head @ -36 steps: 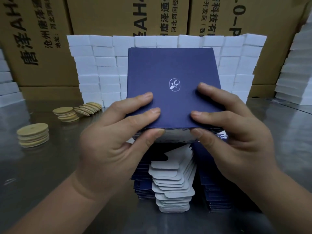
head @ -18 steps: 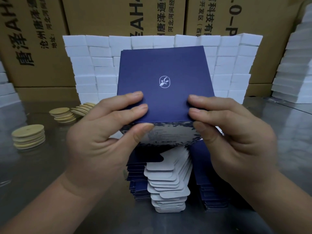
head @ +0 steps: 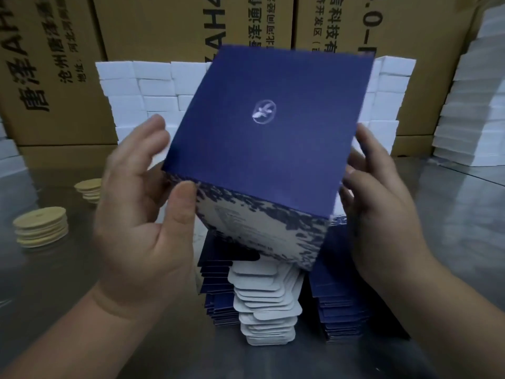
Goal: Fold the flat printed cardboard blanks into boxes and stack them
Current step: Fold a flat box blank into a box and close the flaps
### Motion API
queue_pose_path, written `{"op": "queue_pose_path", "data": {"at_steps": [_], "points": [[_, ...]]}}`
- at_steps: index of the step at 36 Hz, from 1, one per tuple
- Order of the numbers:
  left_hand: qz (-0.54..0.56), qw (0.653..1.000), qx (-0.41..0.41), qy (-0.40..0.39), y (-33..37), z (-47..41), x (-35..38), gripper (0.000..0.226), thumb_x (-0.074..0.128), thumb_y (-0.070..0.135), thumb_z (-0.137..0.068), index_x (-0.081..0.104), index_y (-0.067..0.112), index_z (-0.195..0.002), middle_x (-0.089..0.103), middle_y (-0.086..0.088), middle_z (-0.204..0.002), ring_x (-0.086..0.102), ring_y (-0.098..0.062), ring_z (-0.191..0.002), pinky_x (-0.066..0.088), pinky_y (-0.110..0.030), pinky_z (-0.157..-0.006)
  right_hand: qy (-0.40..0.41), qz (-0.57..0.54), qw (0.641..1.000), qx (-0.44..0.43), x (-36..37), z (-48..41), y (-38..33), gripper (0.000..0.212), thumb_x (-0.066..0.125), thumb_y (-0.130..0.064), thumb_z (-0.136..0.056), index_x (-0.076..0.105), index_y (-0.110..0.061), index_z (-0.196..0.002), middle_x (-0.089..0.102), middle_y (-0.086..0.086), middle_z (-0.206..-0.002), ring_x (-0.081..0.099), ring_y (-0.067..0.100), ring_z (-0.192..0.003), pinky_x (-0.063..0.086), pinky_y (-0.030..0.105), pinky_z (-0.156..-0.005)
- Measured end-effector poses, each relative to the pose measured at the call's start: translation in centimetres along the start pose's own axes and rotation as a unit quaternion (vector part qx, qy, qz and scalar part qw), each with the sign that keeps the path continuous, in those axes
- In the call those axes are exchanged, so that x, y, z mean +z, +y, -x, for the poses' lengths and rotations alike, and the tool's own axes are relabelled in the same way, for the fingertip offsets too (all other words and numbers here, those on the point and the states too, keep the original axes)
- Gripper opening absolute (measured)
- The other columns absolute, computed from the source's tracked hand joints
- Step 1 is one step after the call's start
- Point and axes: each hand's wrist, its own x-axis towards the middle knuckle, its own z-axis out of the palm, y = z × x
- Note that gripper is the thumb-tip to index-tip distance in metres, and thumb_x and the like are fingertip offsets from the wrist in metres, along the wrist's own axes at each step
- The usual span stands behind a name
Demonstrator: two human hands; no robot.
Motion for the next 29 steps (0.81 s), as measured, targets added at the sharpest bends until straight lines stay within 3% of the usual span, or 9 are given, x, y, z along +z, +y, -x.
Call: {"op": "queue_pose_path", "data": {"at_steps": [2, 4, 9, 11, 15, 19, 23, 26, 29], "points": [[0.018, 0.996, -0.083, 0.005, 0.4, 0.0, 0.2, 0.044, 0.055, 0.041, -0.091, 0.037, 0.044, -0.131, 0.043, 0.015, -0.139, 0.054, -0.016, -0.119, 0.049, -0.038, -0.093, 0.004, -0.025, 1.000, 0.003, 0.1, 0.1, -0.1, 0.044, 0.052, -0.022, -0.076, 0.054, -0.037, -0.117, 0.067, -0.021, -0.109, 0.060, -0.008, -0.102, 0.047, 0.006, -0.072], [-0.029, 0.987, -0.154, 0.030, 0.9, 0.0, 0.4, 0.048, 0.064, 0.044, -0.080, 0.036, 0.058, -0.116, 0.047, 0.029, -0.124, 0.058, -0.006, -0.110, 0.050, -0.025, -0.086, 0.012, 0.015, 1.000, -0.010, 0.3, 0.2, 0.0, 0.038, 0.055, -0.022, -0.075, 0.058, -0.032, -0.112, 0.070, -0.017, -0.101, 0.064, -0.004, -0.095, 0.047, 0.008, -0.070], [-0.138, 0.955, -0.262, -0.007, 1.3, 0.1, 0.7, 0.008, 0.060, 0.032, -0.086, 0.057, 0.036, -0.080, 0.064, 0.017, -0.079, 0.059, 0.006, -0.070, 0.045, -0.010, -0.056, 0.013, 0.107, 0.994, -0.019, 0.6, 0.6, 0.2, 0.018, 0.066, -0.016, -0.084, 0.066, -0.030, -0.095, 0.072, -0.013, -0.095, 0.066, 0.000, -0.085, 0.048, 0.009, -0.067], [-0.043, 0.946, -0.321, -0.002, 1.8, 0.1, 1.1, 0.026, 0.046, 0.030, -0.095, 0.064, 0.028, -0.077, 0.068, 0.014, -0.073, 0.061, 0.003, -0.063, 0.046, -0.010, -0.052, 0.029, 0.145, 0.988, -0.035, 0.6, 0.7, 0.1, 0.016, 0.069, -0.024, -0.080, 0.066, -0.030, -0.095, 0.071, -0.009, -0.095, 0.064, 0.001, -0.084, 0.048, 0.010, -0.067], [0.111, 0.915, -0.387, 0.011, 1.9, -0.4, 1.3, 0.040, 0.029, 0.053, -0.085, 0.060, 0.031, -0.095, 0.071, 0.018, -0.087, 0.066, 0.002, -0.085, 0.051, -0.014, -0.069, 0.027, 0.134, 0.989, -0.055, 0.7, 0.9, -0.1, 0.011, 0.055, -0.026, -0.078, 0.066, -0.025, -0.076, 0.068, -0.010, -0.075, 0.060, 0.001, -0.068, 0.049, 0.015, -0.065], [0.110, 0.904, -0.412, -0.018, 1.5, 0.1, 1.2, 0.046, 0.034, 0.066, -0.087, 0.052, 0.036, -0.116, 0.064, 0.020, -0.112, 0.056, 0.010, -0.105, 0.043, -0.010, -0.085, -0.012, 0.141, 0.987, -0.077, 1.3, 1.6, 0.4, 0.018, 0.054, -0.015, -0.079, 0.066, -0.019, -0.067, 0.064, -0.011, -0.062, 0.056, -0.002, -0.058, 0.045, 0.009, -0.058], [-0.036, 0.920, -0.389, -0.036, 1.2, 0.4, 1.3, 0.058, 0.055, 0.035, -0.089, 0.030, 0.030, -0.141, 0.041, 0.028, -0.125, 0.042, 0.012, -0.114, 0.033, -0.011, -0.088, 0.064, 0.192, 0.977, -0.070, 0.9, 1.1, 0.7, 0.023, 0.061, -0.031, -0.072, 0.058, -0.039, -0.093, 0.062, -0.027, -0.093, 0.057, -0.009, -0.089, 0.043, 0.009, -0.077], [-0.116, 0.937, -0.329, -0.016, 1.3, 0.4, 1.3, 0.049, 0.065, 0.027, -0.079, 0.040, 0.037, -0.120, 0.047, 0.014, -0.123, 0.048, 0.002, -0.108, 0.036, -0.020, -0.091, 0.054, 0.224, 0.973, 0.009, 0.3, 0.6, 1.1, 0.071, 0.063, -0.048, -0.064, 0.042, -0.039, -0.131, 0.044, -0.031, -0.129, 0.041, -0.011, -0.120, 0.032, 0.015, -0.093], [-0.134, 0.950, -0.282, -0.023, 1.7, 0.5, 1.3, 0.031, 0.067, 0.031, -0.081, 0.044, 0.046, -0.096, 0.053, 0.019, -0.106, 0.051, 0.007, -0.097, 0.038, -0.014, -0.086, 0.019, 0.208, 0.975, 0.071, 0.2, 0.5, 1.2, 0.098, 0.065, -0.052, -0.059, 0.022, -0.040, -0.146, 0.034, -0.029, -0.138, 0.032, -0.006, -0.130, 0.030, 0.024, -0.101]]}}
